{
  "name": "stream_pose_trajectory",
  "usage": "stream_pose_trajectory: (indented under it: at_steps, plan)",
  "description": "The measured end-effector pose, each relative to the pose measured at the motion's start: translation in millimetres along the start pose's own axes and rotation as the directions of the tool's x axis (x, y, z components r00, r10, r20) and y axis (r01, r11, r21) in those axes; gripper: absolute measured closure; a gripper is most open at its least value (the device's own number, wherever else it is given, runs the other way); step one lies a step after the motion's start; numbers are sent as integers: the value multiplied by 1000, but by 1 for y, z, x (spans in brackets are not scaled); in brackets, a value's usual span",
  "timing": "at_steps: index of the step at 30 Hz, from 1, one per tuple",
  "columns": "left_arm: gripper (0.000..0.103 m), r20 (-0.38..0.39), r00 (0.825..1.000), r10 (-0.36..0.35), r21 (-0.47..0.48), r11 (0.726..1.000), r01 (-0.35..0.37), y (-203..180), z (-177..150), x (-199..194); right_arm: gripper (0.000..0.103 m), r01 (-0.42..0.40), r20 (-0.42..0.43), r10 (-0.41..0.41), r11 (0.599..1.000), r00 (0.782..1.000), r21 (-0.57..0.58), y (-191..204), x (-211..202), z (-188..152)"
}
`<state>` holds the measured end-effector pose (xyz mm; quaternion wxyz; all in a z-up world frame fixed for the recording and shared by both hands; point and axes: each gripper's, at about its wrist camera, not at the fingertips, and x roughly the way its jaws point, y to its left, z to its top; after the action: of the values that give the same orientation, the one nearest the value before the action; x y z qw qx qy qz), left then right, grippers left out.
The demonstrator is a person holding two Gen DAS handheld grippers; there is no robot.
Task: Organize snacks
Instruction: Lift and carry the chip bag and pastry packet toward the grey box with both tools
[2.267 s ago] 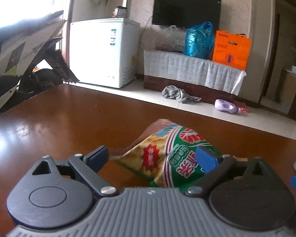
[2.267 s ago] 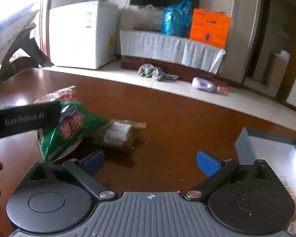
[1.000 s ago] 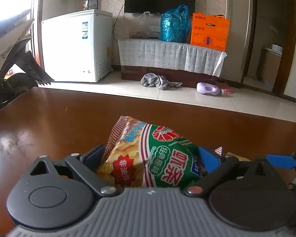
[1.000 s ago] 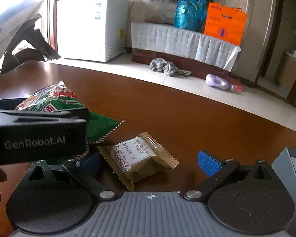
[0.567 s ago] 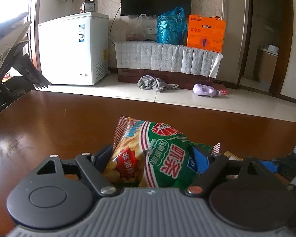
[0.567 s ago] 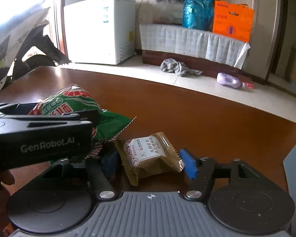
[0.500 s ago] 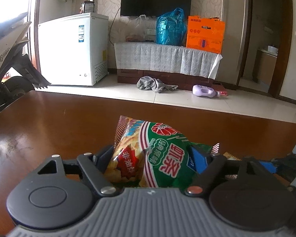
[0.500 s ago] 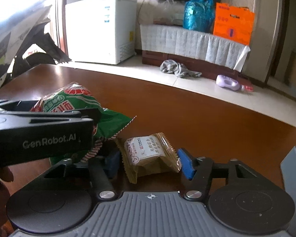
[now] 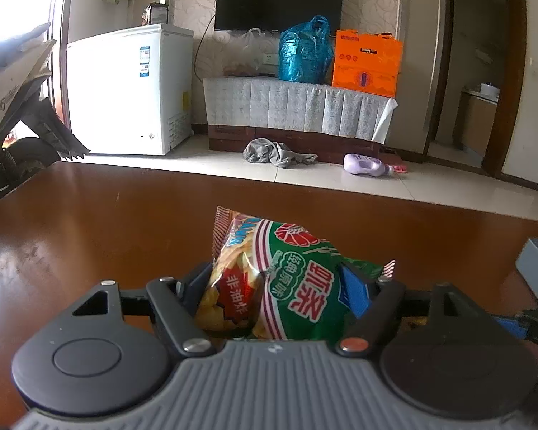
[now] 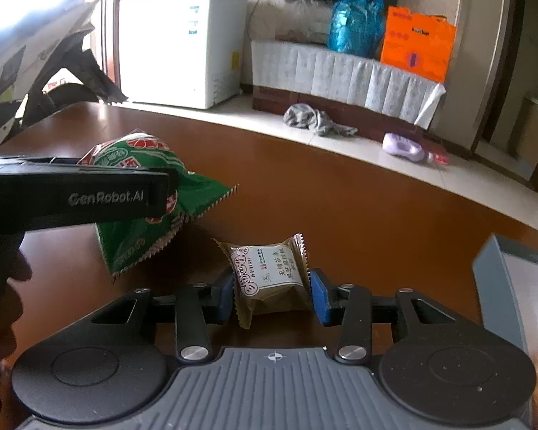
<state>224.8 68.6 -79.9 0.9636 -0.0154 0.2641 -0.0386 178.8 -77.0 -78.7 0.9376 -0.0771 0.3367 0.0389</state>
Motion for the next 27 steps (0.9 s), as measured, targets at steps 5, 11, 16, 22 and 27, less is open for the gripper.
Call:
stream_pose_trajectory:
  at_steps: [5, 11, 16, 22, 27]
  plan:
    - [29, -11, 1000, 3, -16, 1000, -3, -5, -8, -21, 60, 8, -20, -8, 1000, 1000, -1, -6, -30, -23]
    - [29, -14, 1000, 11, -13, 1000, -11, -13, -20, -44, 60, 9, -28, -9, 1000, 1000, -6, -11, -65, -42]
    - [30, -20, 1000, 9, 13, 1000, -8, -29, -29, -67, 60, 11, 5, -11, 1000, 1000, -15, -15, -95, -51]
    - [30, -21, 999, 24, 60, 998, -23, -45, -41, -92, 60, -11, 42, 11, 1000, 999, 4, -17, -114, -64]
    - [30, -13, 999, 49, 65, 997, -48, -53, -50, -107, 60, -46, 45, 46, 999, 998, 12, -22, -115, -55]
